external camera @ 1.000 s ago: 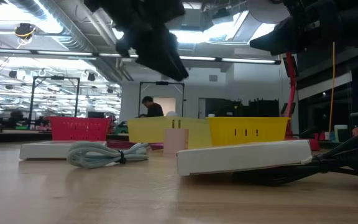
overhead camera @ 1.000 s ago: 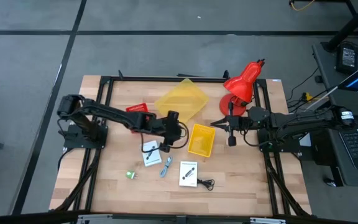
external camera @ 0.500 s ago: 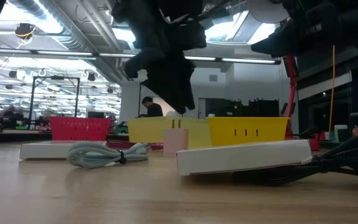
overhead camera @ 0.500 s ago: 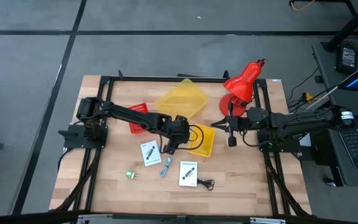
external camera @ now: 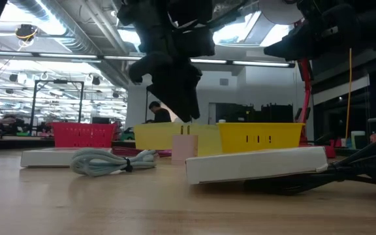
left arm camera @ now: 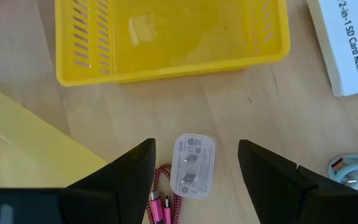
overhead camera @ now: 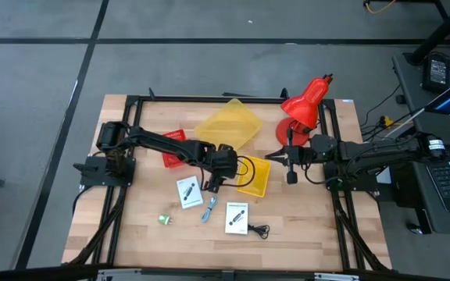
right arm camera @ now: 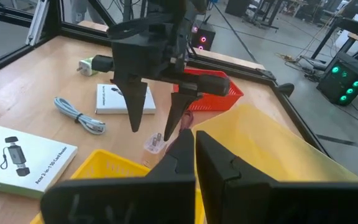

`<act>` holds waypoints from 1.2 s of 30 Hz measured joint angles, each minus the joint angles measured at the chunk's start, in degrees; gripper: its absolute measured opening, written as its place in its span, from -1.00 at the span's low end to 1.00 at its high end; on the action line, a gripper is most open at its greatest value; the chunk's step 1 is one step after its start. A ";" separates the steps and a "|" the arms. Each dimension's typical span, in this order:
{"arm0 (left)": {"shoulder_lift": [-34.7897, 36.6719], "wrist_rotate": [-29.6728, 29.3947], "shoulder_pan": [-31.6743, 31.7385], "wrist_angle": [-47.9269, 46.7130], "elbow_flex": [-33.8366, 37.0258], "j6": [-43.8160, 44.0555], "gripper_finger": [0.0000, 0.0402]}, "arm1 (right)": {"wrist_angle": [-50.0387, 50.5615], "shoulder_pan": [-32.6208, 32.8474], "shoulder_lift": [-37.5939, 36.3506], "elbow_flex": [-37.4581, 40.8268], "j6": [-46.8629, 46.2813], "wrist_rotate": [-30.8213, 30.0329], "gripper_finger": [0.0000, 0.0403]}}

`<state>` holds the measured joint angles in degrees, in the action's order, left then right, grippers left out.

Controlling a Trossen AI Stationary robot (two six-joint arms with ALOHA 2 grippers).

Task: Pick and place items into bin
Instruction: Put the pink charger adapter into the red bin

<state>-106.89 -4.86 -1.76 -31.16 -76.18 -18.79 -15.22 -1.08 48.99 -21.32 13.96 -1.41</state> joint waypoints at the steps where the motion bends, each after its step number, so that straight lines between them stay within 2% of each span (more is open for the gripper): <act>1: -0.31 0.00 0.00 0.09 -0.02 0.01 0.12 | -0.02 0.00 0.00 0.00 0.00 0.00 -1.00; 14: -4.73 -0.13 0.00 -0.39 0.03 0.04 0.12 | -0.01 0.01 0.02 0.00 0.02 0.00 -1.00; 28: -4.79 -0.24 0.01 -0.82 0.04 0.04 0.12 | 0.00 0.00 0.02 0.00 0.04 0.00 -1.00; 36: -5.36 -4.85 0.02 -2.02 0.04 -0.37 0.11 | 0.03 0.00 0.02 0.00 0.04 0.00 -1.00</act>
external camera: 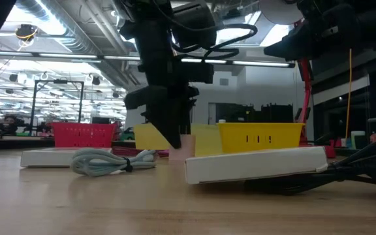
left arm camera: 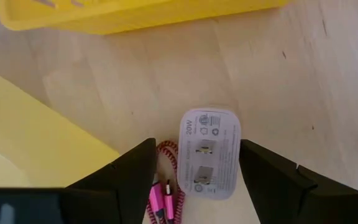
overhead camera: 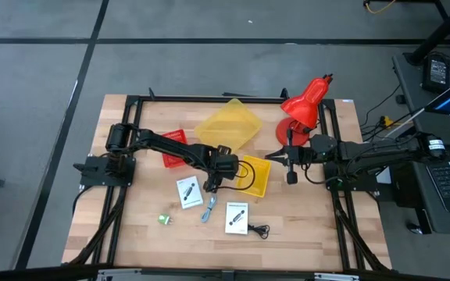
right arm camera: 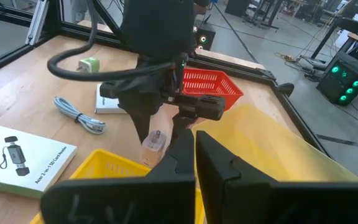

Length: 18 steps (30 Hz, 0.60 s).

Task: Pick and place items into bin
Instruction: Put the pink charger adapter into the red bin

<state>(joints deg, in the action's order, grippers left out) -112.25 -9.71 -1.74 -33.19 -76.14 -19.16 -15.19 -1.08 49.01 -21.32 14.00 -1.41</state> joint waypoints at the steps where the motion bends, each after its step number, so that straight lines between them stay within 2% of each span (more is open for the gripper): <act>1: -0.12 0.06 0.00 0.00 0.00 -0.04 0.10 | -0.01 0.00 0.00 0.00 0.00 0.00 -1.00; 14: -0.15 0.61 -0.04 0.10 -0.04 -1.39 -0.37 | 0.01 0.01 0.00 0.00 0.00 0.00 -1.00; 18: -0.15 0.59 -0.11 0.12 -0.06 -1.55 -0.40 | 0.01 0.00 0.00 0.00 0.00 0.00 -1.00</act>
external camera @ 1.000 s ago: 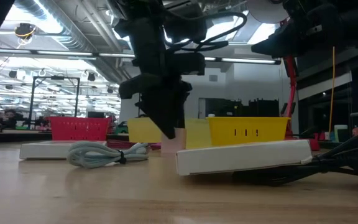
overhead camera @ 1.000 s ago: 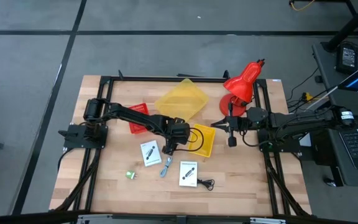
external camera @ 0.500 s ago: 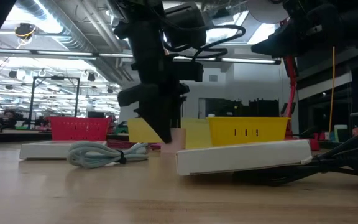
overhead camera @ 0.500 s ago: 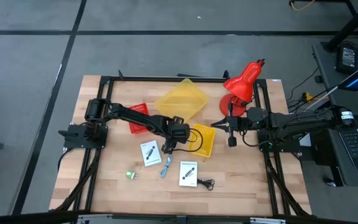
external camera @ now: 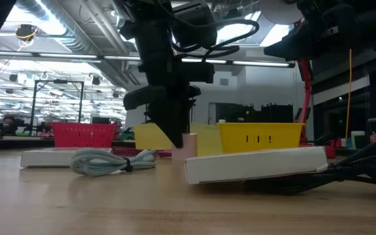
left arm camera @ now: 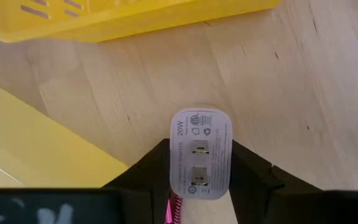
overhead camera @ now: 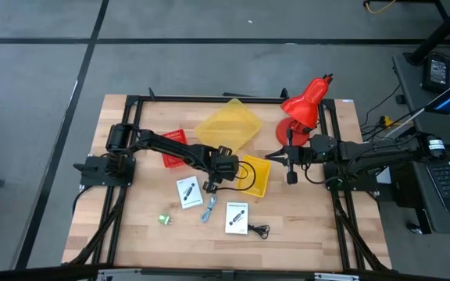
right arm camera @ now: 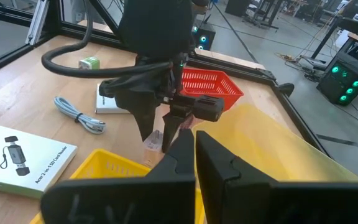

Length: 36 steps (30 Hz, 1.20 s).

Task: Pick and place items into bin
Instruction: Put the pink charger adapter into the red bin

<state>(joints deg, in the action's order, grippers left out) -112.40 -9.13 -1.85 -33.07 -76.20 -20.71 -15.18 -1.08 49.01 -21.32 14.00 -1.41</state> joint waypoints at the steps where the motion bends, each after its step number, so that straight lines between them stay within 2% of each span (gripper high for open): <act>1: 0.00 0.00 -0.03 -0.02 0.00 0.00 -0.40 | 0.00 0.00 0.00 0.00 0.02 0.00 -1.00; 13: 1.10 0.57 -1.93 -2.65 0.15 -1.51 -0.40 | 0.04 0.01 -0.01 0.00 0.02 -0.01 -1.00; 20: 6.06 6.66 -1.93 -2.77 0.15 -0.90 -0.40 | 0.20 0.00 -0.04 0.00 0.20 -0.02 -1.00; 26: 12.06 7.85 -1.89 -3.12 0.10 -0.98 -0.40 | 0.39 0.00 -0.04 0.00 0.20 -0.02 -1.00; 31: 16.91 16.22 0.07 -2.66 0.10 -1.04 -0.40 | 0.46 0.00 -0.04 0.00 0.22 -0.01 -1.00; 33: 18.57 18.31 1.04 -0.57 1.11 -1.09 -0.40 | 0.46 0.00 -0.04 0.00 0.22 0.00 -1.00; 36: 21.68 18.29 2.20 3.79 5.08 -1.02 -0.40 | 0.46 0.00 -0.02 0.00 0.22 -0.01 -1.00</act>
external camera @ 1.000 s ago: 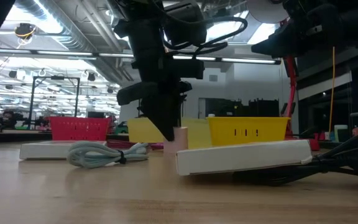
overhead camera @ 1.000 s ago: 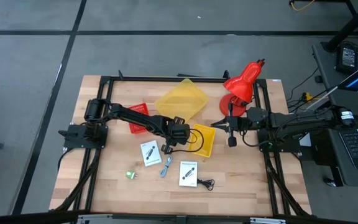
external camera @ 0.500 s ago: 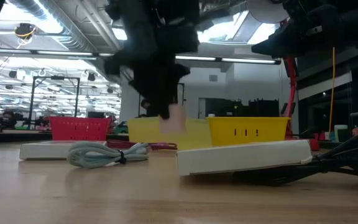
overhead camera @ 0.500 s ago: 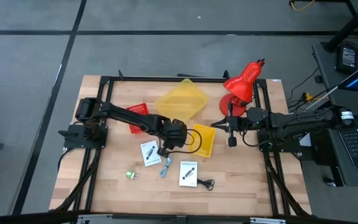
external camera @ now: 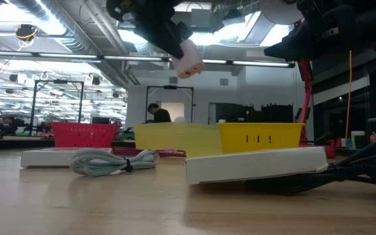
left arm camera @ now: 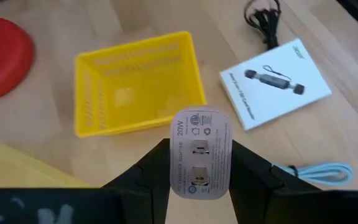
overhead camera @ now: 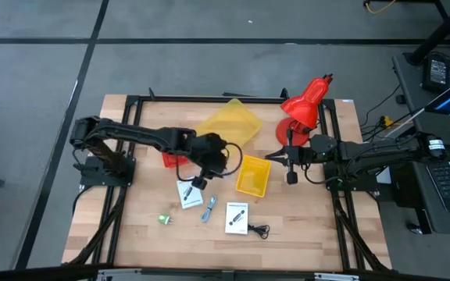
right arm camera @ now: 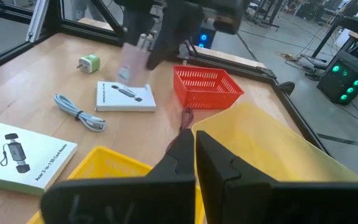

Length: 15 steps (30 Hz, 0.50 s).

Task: Pick and place items into bin
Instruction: Put the pink charger adapter into the red bin

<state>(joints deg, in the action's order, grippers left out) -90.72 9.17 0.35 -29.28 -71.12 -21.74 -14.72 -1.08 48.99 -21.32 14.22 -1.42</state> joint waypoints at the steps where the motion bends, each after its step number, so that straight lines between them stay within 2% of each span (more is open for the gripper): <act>1: 1.01 -0.24 0.28 1.67 1.56 0.20 -0.40 | 0.01 0.01 -0.01 0.00 -0.01 0.01 -1.00; 15: 15.73 -0.48 1.62 31.57 23.80 1.57 -0.40 | -0.15 0.01 0.00 0.00 1.28 0.00 -1.00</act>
<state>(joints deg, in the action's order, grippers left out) -74.99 8.69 1.97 2.29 -47.32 -20.17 -14.87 -1.07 48.99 -21.32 15.50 -1.42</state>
